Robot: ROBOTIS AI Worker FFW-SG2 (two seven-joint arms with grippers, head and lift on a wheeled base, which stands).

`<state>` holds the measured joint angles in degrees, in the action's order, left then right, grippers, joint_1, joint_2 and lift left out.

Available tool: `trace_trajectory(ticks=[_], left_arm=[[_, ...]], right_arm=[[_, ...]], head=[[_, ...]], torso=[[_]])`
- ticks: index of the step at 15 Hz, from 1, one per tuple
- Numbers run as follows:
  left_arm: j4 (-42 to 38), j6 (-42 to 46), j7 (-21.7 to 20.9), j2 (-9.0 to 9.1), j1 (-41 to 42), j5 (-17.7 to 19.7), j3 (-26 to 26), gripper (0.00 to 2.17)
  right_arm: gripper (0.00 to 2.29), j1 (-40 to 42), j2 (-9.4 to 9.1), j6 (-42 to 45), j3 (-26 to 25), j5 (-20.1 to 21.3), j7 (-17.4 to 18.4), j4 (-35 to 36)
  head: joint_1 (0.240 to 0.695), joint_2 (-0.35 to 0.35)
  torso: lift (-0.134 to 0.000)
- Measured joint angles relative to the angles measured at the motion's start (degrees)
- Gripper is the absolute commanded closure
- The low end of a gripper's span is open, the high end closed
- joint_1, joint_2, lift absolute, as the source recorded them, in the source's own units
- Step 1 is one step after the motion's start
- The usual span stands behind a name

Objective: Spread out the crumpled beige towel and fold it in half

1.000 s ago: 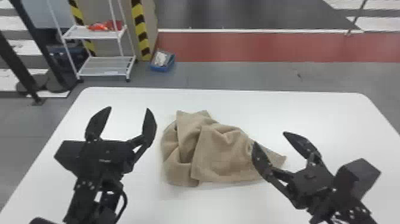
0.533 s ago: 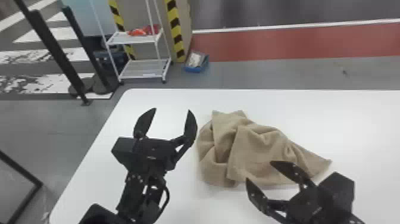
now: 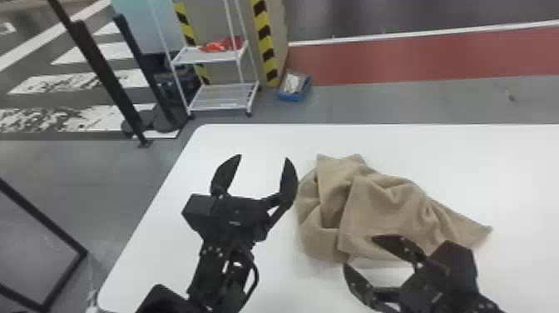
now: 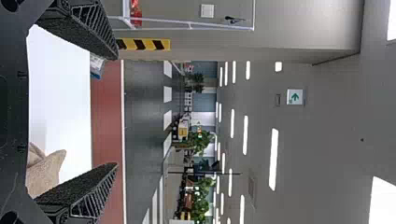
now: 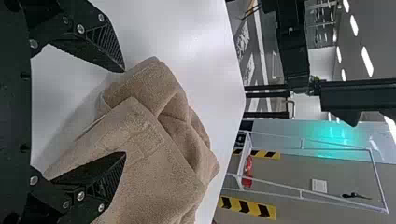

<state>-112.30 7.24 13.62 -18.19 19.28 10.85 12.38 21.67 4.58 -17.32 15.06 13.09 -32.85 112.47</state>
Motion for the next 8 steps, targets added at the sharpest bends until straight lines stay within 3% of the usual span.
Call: trace_trajectory(ticks=[3, 5, 8], left_arm=[[-0.17, 0.0, -0.19, -0.04, 0.64, -0.07, -0.12, 0.08], [-0.27, 0.09, -0.44, -0.13, 1.21, -0.12, -0.51, 0.08], [-0.31, 0.63, -0.44, -0.3, 1.87, -0.14, -0.92, 0.08]], right_arm=[[0.38, -1.21, -0.24, -0.62, 1.26, 2.88, 0.79, -1.07], [0.38, -2.2, -0.64, -3.79, 2.76, 7.52, 2.43, -1.14], [0.44, -3.57, -1.03, -6.61, 4.11, 10.67, 5.1, -1.66]], head=[[0.695, 0.248], [0.695, 0.247], [0.695, 0.245]], torso=[[-0.124], [-0.124], [-0.124]])
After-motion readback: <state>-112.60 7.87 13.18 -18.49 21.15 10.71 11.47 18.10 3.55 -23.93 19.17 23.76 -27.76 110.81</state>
